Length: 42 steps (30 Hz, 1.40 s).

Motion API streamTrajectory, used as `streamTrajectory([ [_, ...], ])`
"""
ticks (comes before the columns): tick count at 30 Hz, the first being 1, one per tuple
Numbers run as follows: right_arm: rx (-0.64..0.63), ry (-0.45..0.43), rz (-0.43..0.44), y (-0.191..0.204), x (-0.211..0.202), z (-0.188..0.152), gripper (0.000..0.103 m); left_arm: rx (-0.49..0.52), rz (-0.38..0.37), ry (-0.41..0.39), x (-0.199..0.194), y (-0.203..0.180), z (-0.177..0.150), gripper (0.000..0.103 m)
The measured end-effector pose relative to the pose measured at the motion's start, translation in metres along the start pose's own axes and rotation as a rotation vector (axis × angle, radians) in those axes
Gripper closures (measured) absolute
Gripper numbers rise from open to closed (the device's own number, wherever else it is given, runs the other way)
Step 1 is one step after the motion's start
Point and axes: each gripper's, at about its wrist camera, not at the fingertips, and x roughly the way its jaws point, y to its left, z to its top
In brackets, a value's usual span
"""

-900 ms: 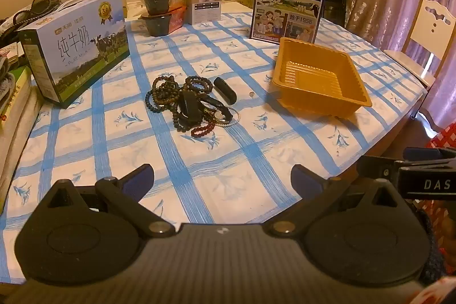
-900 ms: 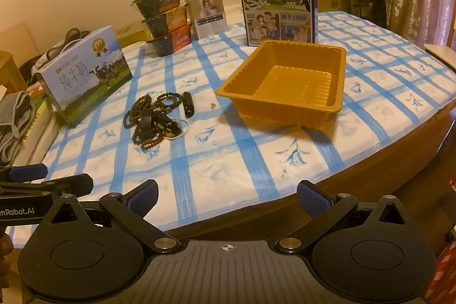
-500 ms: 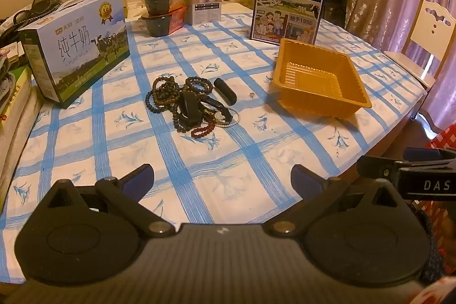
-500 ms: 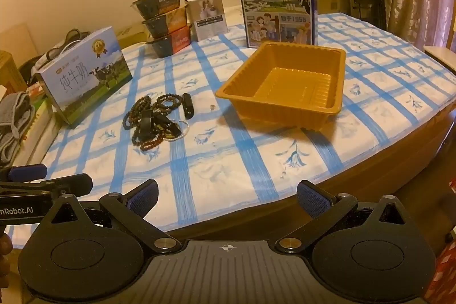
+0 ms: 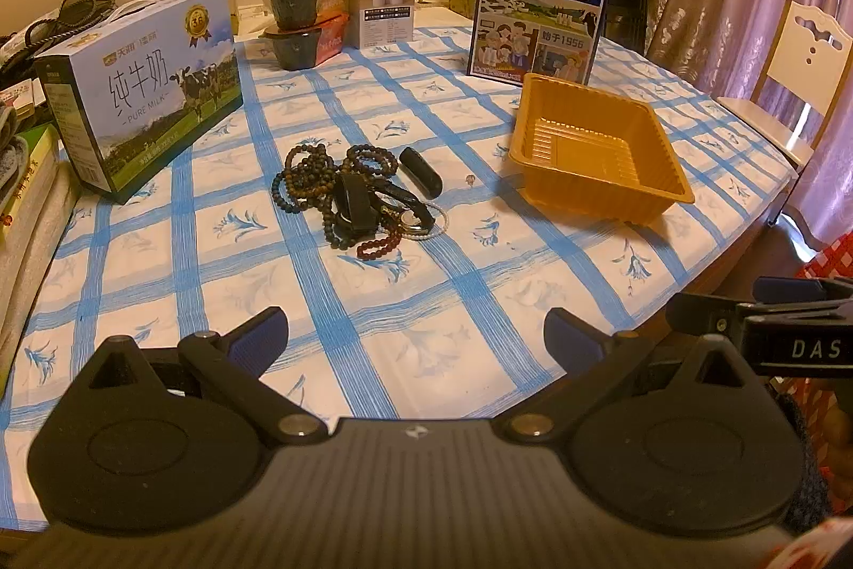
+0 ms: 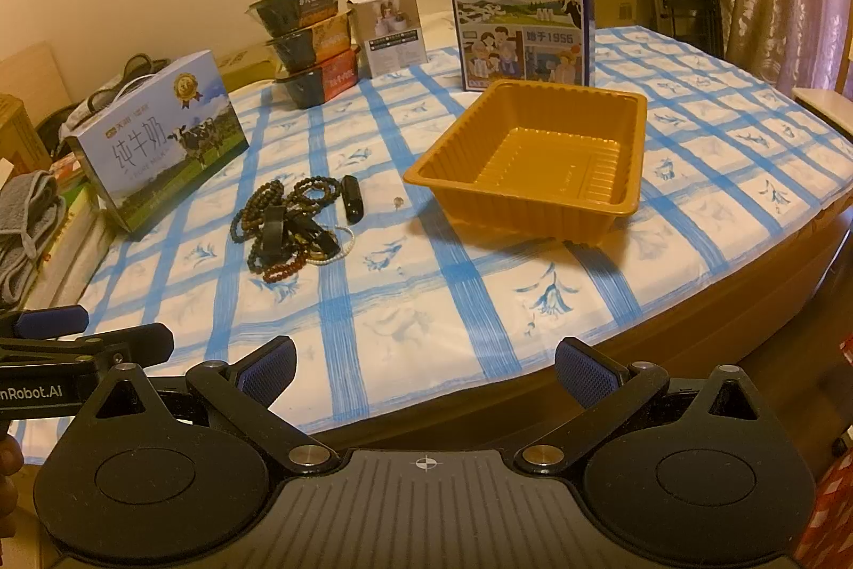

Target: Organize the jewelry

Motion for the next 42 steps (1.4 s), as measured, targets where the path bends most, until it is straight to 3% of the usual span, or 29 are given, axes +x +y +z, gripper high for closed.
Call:
streamTrajectory([
  [42, -0.011, -0.006, 0.001, 0.0056, -0.002, 0.0052, 0.0, -0.003, -0.005, -0.005, -0.0001, 0.0001, -0.0002, 0.001],
])
